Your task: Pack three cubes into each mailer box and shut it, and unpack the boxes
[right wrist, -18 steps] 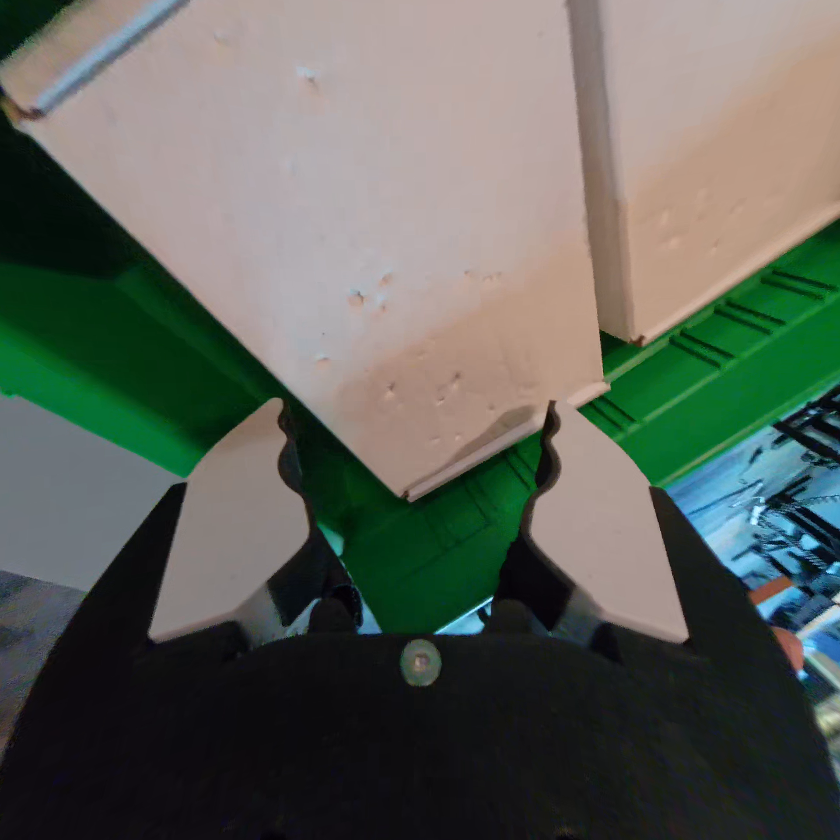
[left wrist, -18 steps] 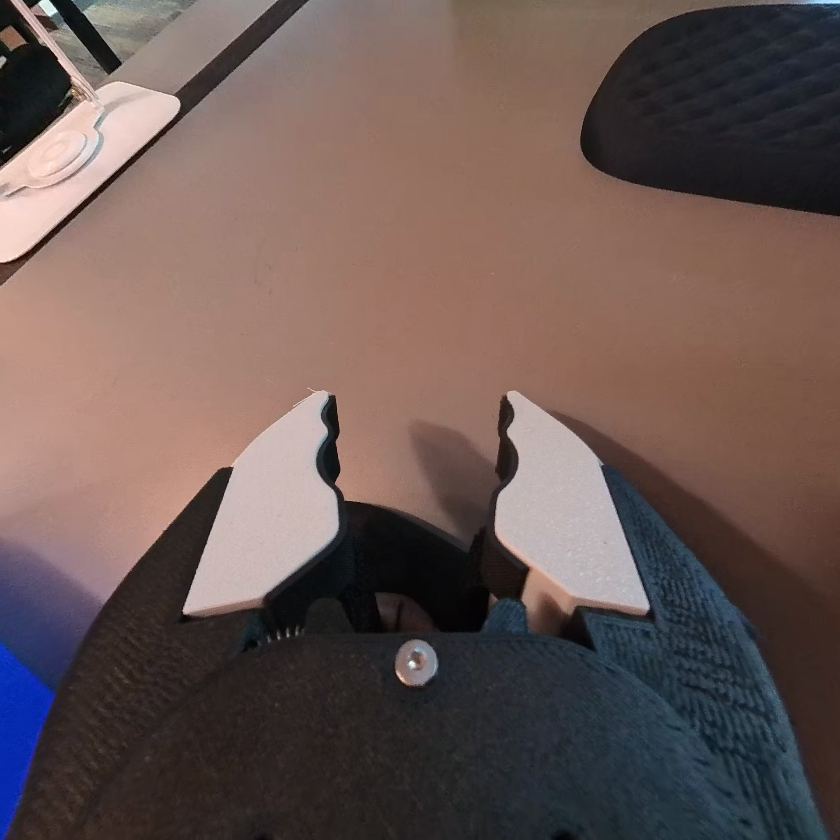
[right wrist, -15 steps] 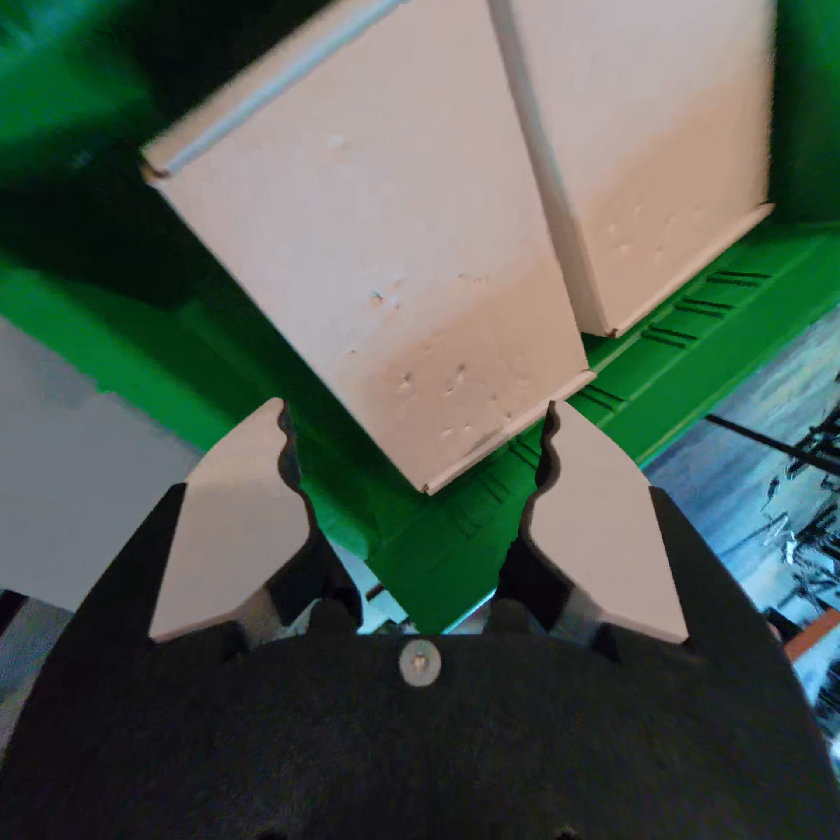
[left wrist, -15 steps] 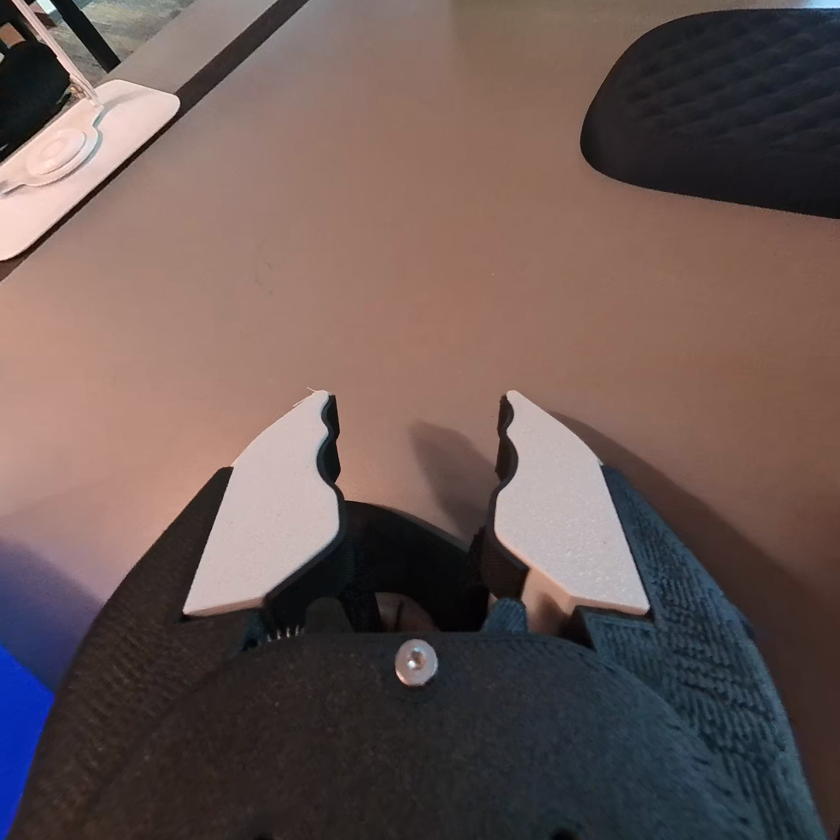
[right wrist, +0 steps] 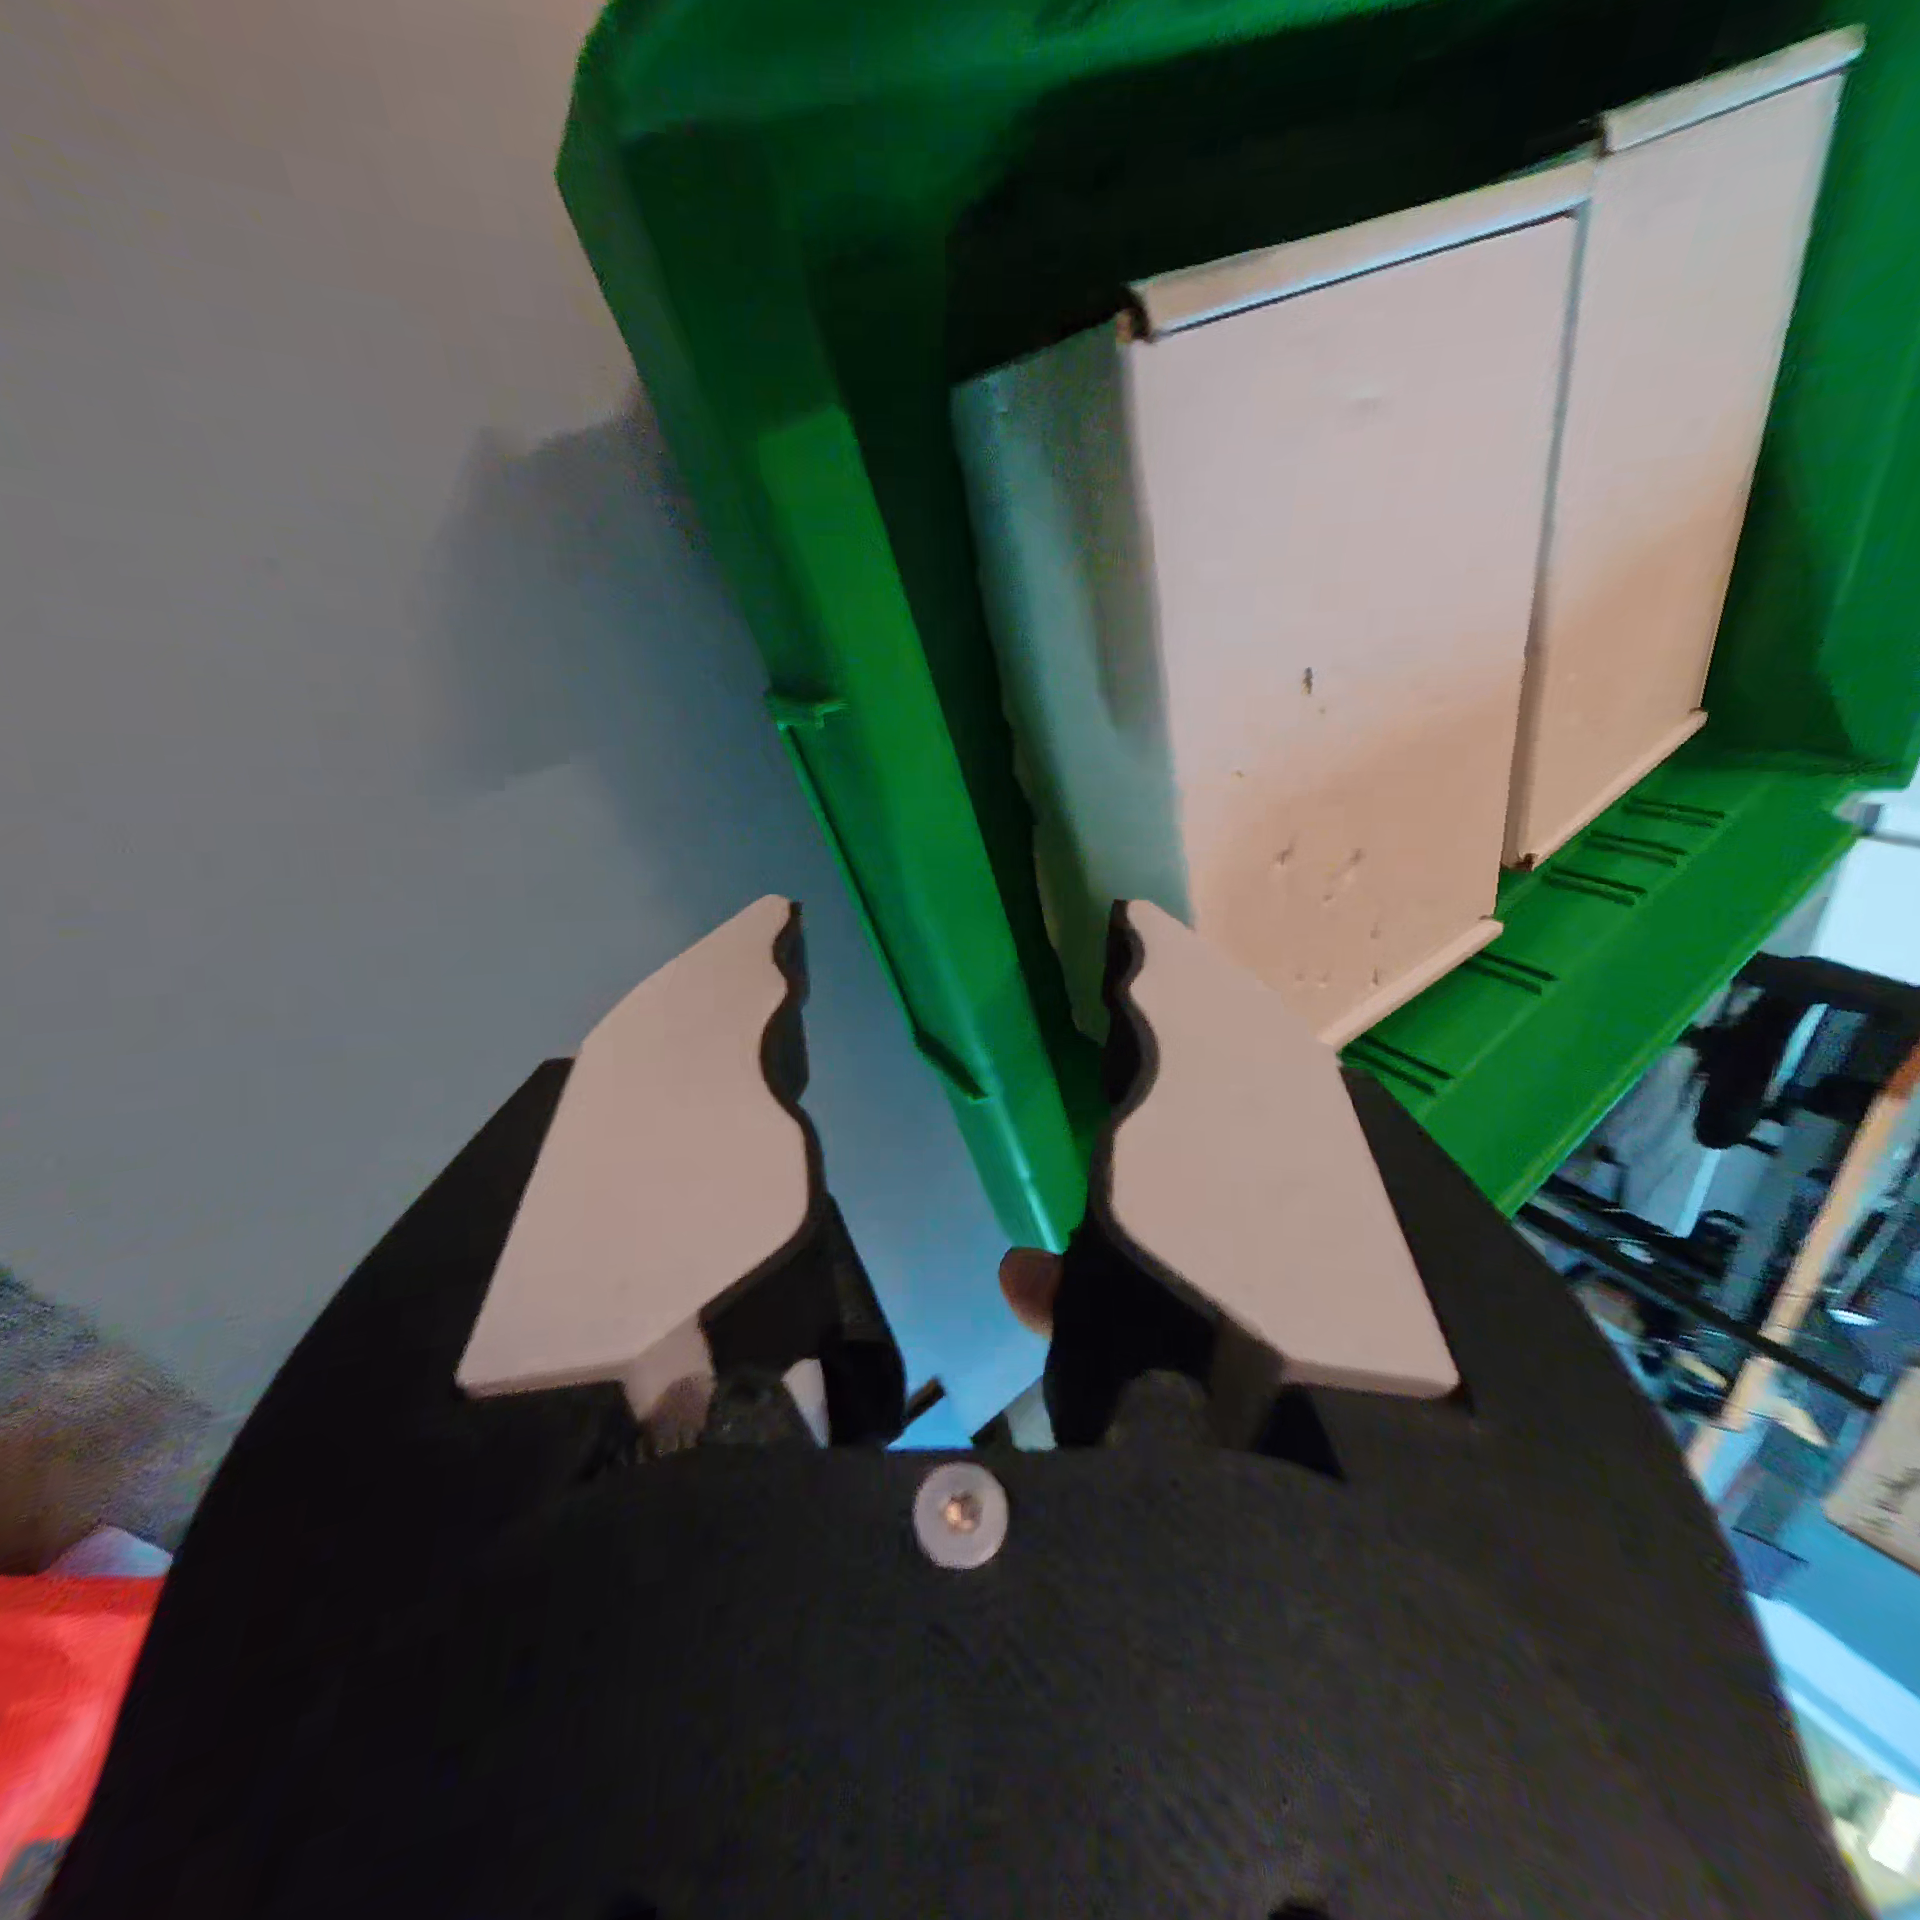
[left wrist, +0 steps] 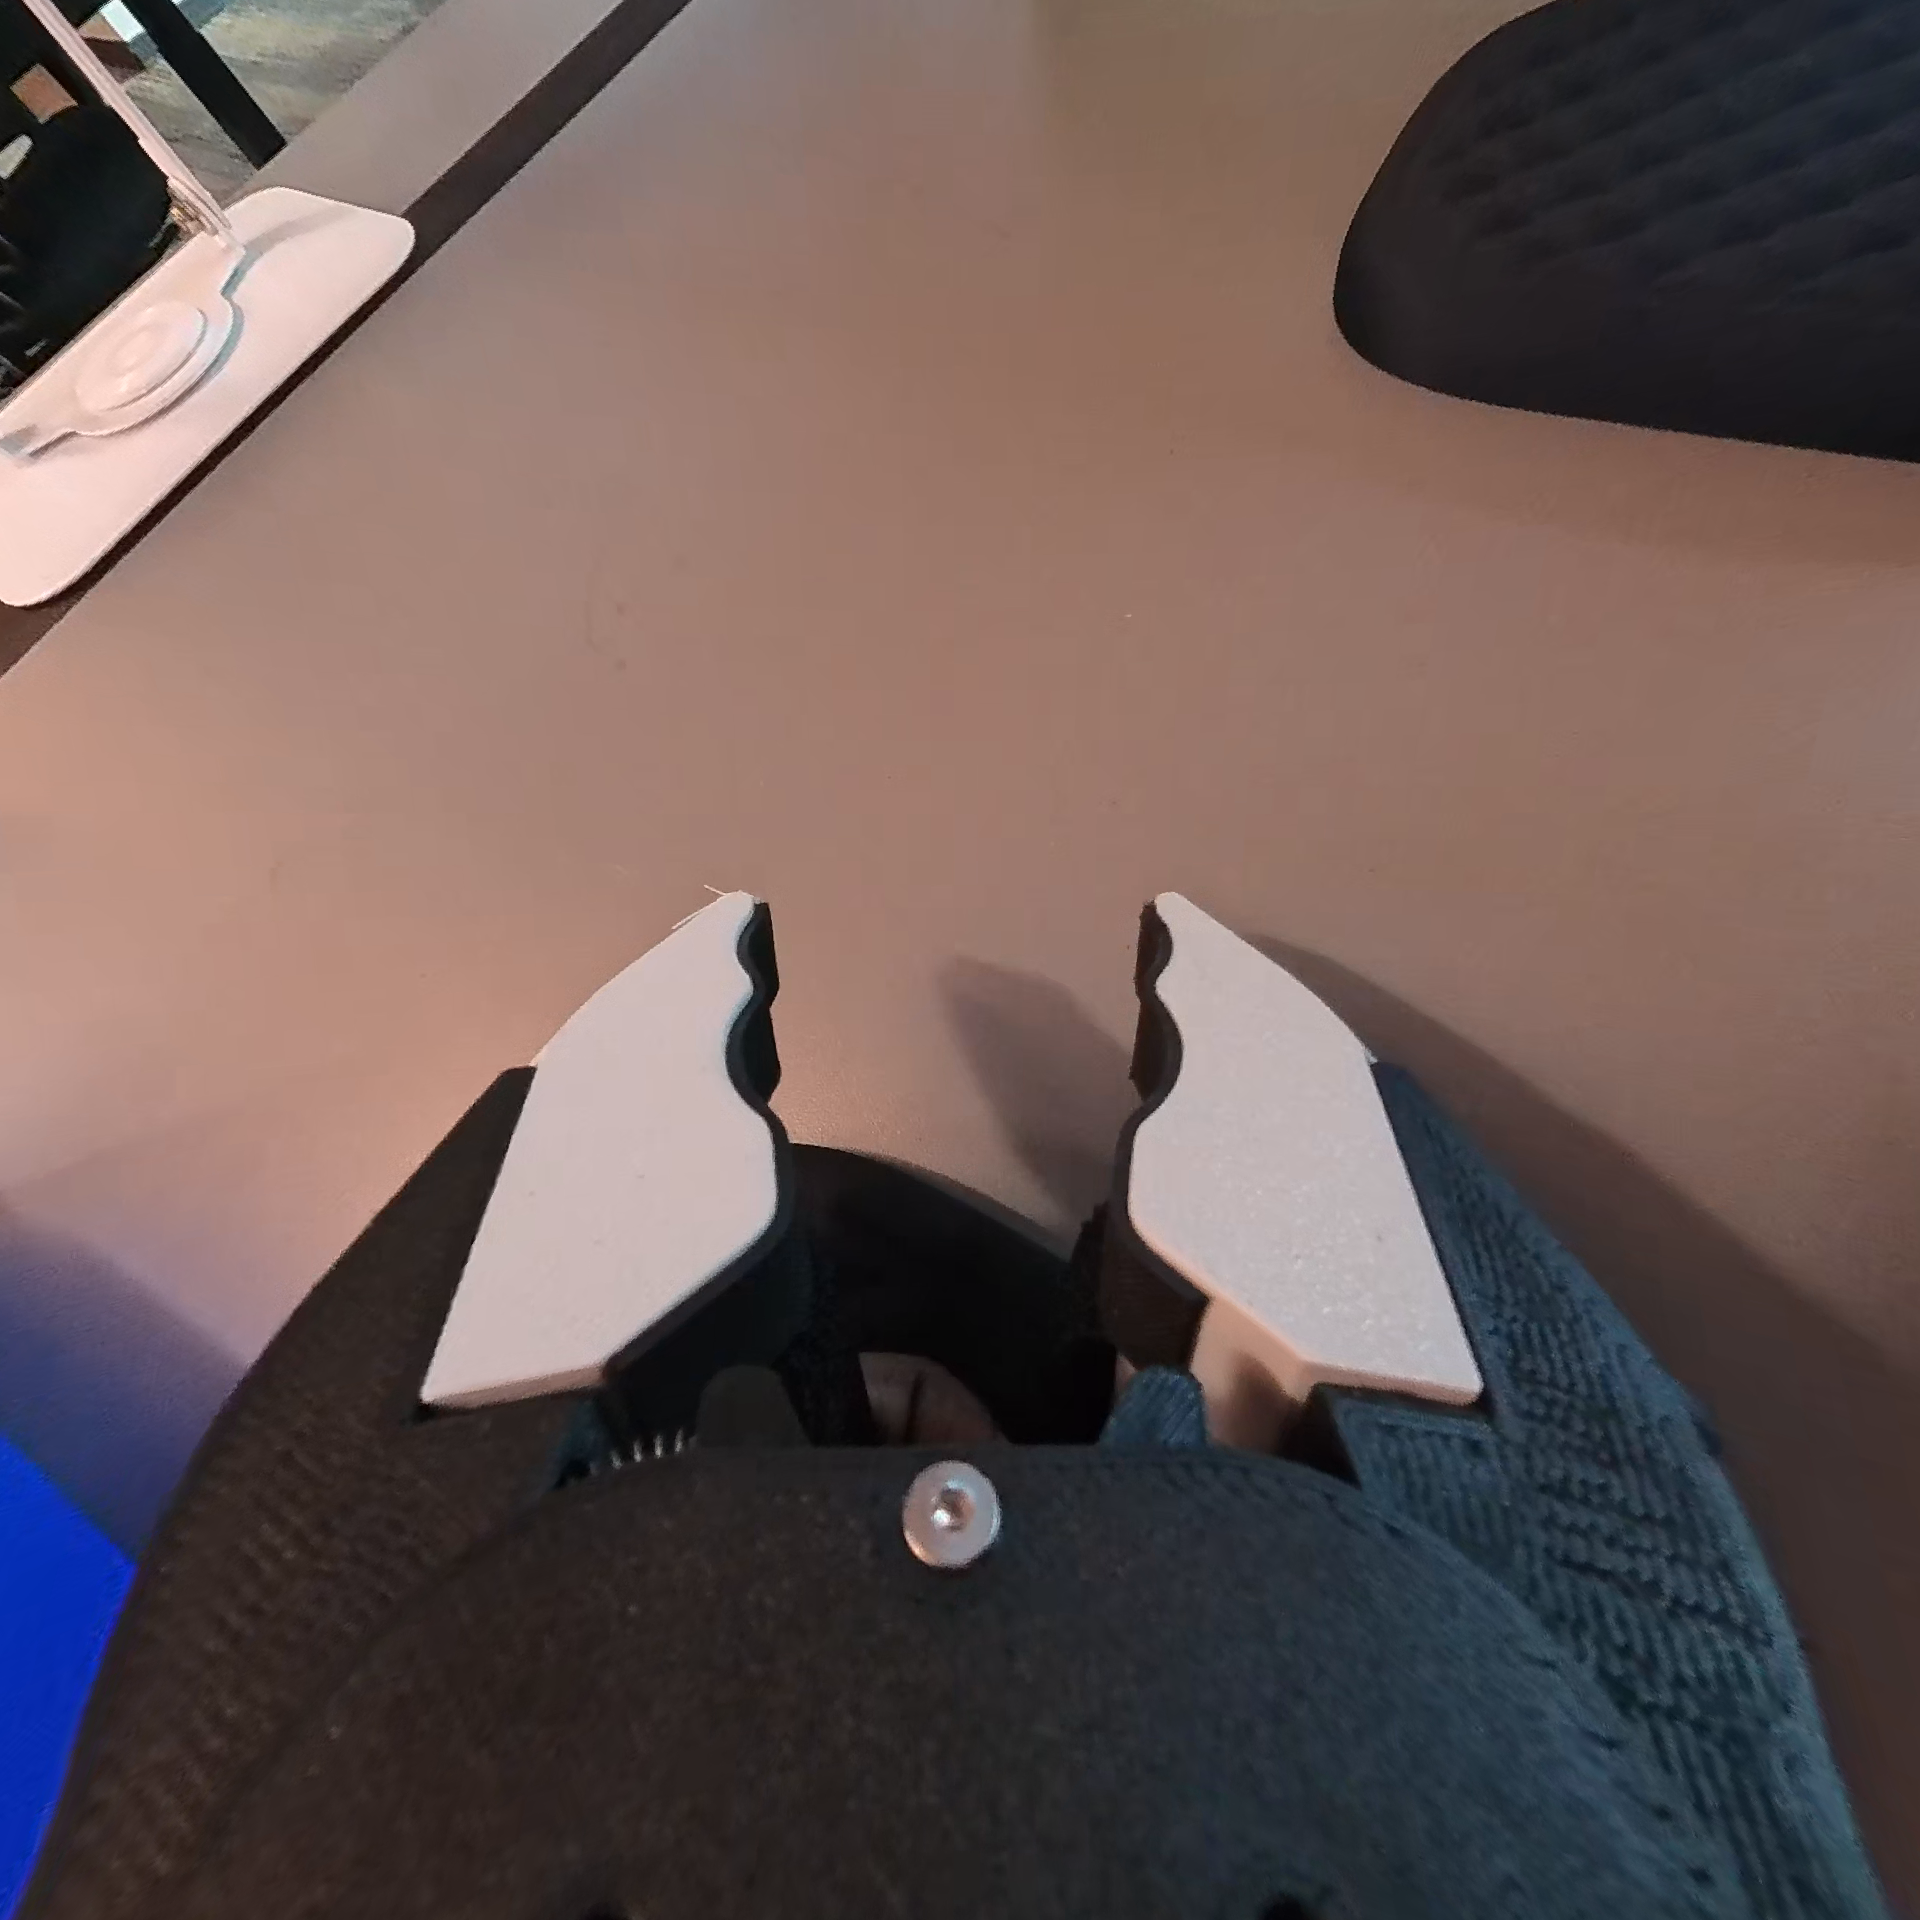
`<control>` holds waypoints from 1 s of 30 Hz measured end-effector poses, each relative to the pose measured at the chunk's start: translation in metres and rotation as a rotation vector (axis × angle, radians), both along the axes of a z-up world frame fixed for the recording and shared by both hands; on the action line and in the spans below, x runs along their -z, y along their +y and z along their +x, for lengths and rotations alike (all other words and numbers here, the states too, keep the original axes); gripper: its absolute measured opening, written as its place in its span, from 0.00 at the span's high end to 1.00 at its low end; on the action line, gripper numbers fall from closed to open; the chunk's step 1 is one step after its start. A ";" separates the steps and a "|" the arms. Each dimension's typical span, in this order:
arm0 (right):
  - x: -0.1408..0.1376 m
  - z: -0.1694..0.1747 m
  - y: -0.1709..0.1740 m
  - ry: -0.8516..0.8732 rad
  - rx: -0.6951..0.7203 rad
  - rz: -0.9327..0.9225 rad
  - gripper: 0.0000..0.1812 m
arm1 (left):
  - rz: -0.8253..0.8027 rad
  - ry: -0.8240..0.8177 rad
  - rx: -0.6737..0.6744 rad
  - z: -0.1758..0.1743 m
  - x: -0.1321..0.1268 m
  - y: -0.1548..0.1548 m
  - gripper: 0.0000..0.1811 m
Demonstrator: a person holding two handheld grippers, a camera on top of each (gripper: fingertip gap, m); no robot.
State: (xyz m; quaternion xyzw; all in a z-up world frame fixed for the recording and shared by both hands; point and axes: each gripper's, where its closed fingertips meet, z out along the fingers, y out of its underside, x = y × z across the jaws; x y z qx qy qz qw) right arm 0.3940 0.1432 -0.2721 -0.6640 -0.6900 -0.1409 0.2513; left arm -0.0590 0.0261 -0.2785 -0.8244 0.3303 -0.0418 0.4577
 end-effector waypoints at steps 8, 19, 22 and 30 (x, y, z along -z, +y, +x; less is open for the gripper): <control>0.011 -0.011 0.023 -0.195 -0.120 0.169 0.83 | -0.007 0.005 0.003 0.000 0.002 0.000 0.64; 0.009 -0.083 0.053 -0.230 -0.178 0.271 0.82 | -0.008 -0.001 0.010 0.001 0.002 0.000 0.64; 0.009 -0.112 0.057 -0.215 -0.209 0.286 0.82 | -0.009 0.001 0.013 0.001 0.003 -0.001 0.64; 0.010 -0.197 0.053 -0.144 -0.294 0.278 0.81 | -0.004 0.002 0.023 0.002 0.003 -0.001 0.64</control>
